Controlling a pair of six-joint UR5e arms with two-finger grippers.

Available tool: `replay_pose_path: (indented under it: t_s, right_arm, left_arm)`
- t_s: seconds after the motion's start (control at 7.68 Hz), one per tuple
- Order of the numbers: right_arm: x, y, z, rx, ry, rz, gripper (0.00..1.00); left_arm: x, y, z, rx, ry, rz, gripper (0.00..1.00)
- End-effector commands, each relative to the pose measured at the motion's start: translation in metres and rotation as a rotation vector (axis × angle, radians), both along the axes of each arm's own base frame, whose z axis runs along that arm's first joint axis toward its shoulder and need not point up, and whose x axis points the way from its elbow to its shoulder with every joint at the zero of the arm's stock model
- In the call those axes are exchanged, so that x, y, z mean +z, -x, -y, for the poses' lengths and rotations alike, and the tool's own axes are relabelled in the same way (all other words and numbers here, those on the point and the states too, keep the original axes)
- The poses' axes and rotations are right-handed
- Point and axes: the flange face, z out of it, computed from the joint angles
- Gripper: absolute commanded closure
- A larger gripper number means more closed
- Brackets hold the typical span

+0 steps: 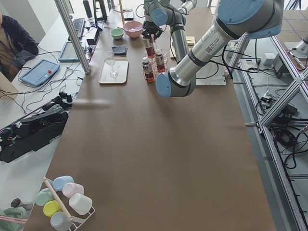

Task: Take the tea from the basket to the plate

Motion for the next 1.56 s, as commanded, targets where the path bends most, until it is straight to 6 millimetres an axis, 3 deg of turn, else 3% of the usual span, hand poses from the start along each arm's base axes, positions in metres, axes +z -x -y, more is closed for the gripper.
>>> replay_pose_path:
  t_s: [0.0,0.39,0.52,0.78,1.17,1.3,1.43]
  right_arm:
    - [-0.031,-0.045,0.025,-0.003,0.010,-0.008,1.00]
    - [-0.040,-0.088,0.048,-0.007,0.007,-0.009,1.00]
    - [-0.033,-0.104,0.063,0.011,0.007,-0.028,1.00]
    - [-0.006,-0.144,0.111,0.052,-0.004,-0.114,1.00]
    - [0.007,-0.144,0.155,0.094,-0.028,-0.154,1.00]
    - [0.034,-0.143,0.189,0.132,-0.074,-0.116,1.00]
    - [0.039,-0.135,0.222,0.149,-0.094,-0.085,1.00]
  left_arm:
    - [0.000,0.000,0.000,0.000,0.000,0.000,1.00]
    - [-0.001,0.001,-0.001,0.000,-0.002,-0.003,1.00]
    - [-0.001,0.002,-0.002,-0.001,-0.004,-0.003,1.00]
    - [-0.002,0.003,-0.002,-0.001,-0.006,-0.006,1.00]
    - [0.002,0.007,-0.005,0.000,-0.007,-0.009,1.00]
    - [0.003,0.006,-0.005,-0.001,-0.007,-0.007,1.00]
    - [0.002,0.007,-0.005,0.000,-0.007,-0.009,1.00]
